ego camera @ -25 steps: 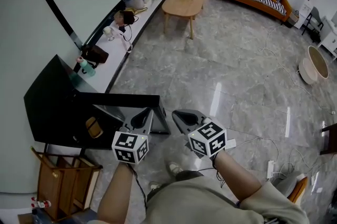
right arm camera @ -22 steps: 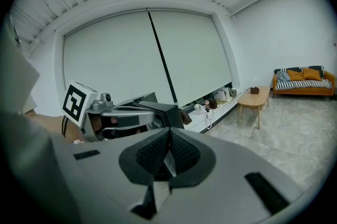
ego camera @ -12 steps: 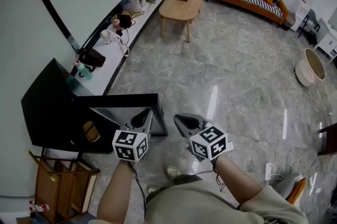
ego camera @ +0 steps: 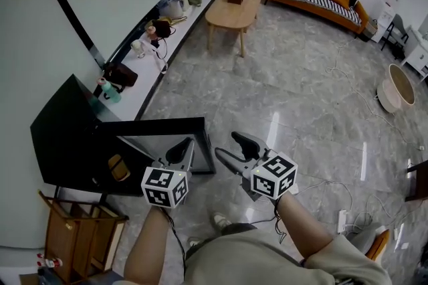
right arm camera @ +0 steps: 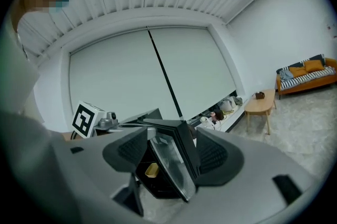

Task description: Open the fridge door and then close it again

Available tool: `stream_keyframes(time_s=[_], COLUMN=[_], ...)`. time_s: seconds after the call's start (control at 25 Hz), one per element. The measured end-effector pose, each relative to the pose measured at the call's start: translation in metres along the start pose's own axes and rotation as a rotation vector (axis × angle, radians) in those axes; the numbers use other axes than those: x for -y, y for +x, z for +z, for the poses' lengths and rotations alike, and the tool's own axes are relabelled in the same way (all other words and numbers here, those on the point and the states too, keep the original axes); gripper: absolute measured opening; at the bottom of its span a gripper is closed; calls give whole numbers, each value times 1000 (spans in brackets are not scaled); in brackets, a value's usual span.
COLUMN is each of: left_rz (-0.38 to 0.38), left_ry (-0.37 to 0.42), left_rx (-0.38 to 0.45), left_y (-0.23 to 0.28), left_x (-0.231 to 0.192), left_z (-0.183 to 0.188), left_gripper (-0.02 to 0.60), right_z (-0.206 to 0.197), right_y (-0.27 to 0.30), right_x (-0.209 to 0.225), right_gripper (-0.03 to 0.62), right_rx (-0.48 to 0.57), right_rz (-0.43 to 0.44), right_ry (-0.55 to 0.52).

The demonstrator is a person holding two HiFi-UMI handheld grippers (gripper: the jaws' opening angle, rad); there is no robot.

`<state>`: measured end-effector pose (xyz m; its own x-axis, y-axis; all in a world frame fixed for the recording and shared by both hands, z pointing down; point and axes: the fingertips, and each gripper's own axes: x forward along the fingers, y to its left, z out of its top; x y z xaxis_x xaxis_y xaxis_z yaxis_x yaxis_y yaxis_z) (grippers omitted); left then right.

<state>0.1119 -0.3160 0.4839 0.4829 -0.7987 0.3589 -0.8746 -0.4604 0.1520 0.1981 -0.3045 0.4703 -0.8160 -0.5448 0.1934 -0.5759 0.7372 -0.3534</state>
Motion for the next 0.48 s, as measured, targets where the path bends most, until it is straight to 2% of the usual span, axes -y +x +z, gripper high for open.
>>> stream_keyframes(time_s=[0.2, 0.48], left_rz=[21, 35], left_ry=[-8, -8], left_rx=[7, 19], left_y=[-12, -22], left_x=[-8, -15], left_z=[1, 4], left_gripper=[26, 26], right_z=[15, 17], right_y=[10, 31], right_x=[-13, -7], right_gripper=[296, 314], right_rx=[32, 16], right_rz=[51, 57], right_ry=[-58, -117])
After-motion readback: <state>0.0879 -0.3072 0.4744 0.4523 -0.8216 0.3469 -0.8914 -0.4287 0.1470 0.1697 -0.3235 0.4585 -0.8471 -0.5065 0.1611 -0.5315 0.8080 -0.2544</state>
